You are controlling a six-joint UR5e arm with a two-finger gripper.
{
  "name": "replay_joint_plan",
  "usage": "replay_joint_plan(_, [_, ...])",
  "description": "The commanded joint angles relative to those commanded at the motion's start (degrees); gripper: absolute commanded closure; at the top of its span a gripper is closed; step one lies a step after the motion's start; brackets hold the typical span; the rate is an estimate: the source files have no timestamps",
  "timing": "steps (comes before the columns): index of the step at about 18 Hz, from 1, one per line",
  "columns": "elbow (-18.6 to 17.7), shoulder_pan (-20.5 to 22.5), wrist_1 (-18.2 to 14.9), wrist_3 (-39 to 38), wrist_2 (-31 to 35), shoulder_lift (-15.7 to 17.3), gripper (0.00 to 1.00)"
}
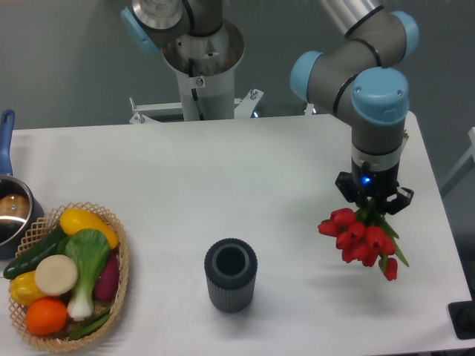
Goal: Insert the flowers into the vase
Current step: 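Carry the red tulip bunch with the gripper toward the grey vase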
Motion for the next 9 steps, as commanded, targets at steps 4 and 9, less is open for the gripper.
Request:
replay_joint_plan(4, [0.17, -0.26, 0.09, -0.35, -2.36, 0.27, 1.0])
replay_joint_plan(9, [2.36, 0.17, 2.62, -9.63, -23.28, 2.73, 1.0])
